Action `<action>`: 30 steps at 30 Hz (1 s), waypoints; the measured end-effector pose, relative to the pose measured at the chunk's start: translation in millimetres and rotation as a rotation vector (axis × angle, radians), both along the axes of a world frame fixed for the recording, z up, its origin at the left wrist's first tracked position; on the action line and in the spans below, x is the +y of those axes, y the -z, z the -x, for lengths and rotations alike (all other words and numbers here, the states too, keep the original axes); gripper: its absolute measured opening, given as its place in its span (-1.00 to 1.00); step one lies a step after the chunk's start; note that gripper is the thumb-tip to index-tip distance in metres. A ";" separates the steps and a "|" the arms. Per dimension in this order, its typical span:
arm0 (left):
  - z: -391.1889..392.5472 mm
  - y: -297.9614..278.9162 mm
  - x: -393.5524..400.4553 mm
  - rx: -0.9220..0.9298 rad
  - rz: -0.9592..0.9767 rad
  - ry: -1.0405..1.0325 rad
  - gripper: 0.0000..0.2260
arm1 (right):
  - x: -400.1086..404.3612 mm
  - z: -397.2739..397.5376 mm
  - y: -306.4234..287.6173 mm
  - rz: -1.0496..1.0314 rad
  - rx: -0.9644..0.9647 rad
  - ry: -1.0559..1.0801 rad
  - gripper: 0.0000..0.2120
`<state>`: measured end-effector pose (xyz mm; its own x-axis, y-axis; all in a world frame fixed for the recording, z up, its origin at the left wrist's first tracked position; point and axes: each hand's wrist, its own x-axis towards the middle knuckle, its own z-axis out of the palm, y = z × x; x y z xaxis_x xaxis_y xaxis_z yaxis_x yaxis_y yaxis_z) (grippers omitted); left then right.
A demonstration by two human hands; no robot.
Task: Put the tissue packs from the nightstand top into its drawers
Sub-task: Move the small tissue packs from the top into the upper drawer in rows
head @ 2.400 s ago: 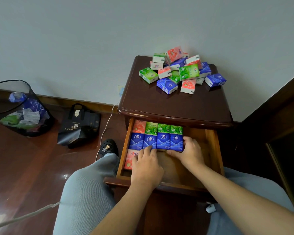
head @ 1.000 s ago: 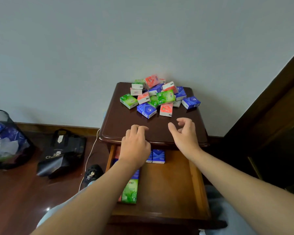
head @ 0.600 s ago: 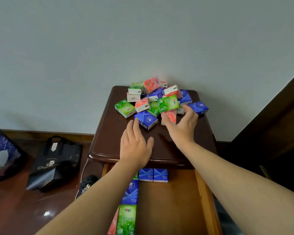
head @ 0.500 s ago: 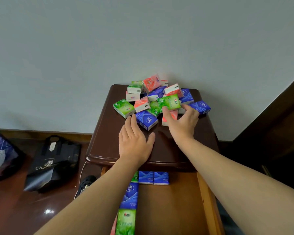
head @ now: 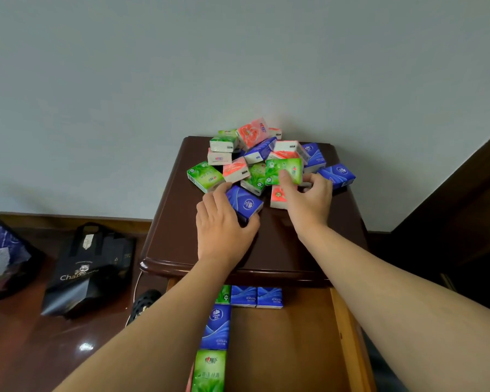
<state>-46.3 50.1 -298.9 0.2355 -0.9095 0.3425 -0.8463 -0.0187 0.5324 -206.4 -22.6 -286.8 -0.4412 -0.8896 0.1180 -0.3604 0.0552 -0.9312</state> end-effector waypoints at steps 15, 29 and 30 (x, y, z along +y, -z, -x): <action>-5.5 -11.8 149.5 0.250 -0.092 0.160 -0.31 | 162.5 55.9 -32.8 -0.229 -0.854 -0.365 -0.69; -44.6 13.9 257.2 0.769 -0.185 -0.075 -0.53 | 263.9 -6.3 45.0 -0.789 -0.529 -0.249 -0.72; -45.3 14.2 258.9 0.785 -0.169 -0.075 -0.58 | 263.3 -12.1 49.9 -0.791 -0.532 -0.232 -0.74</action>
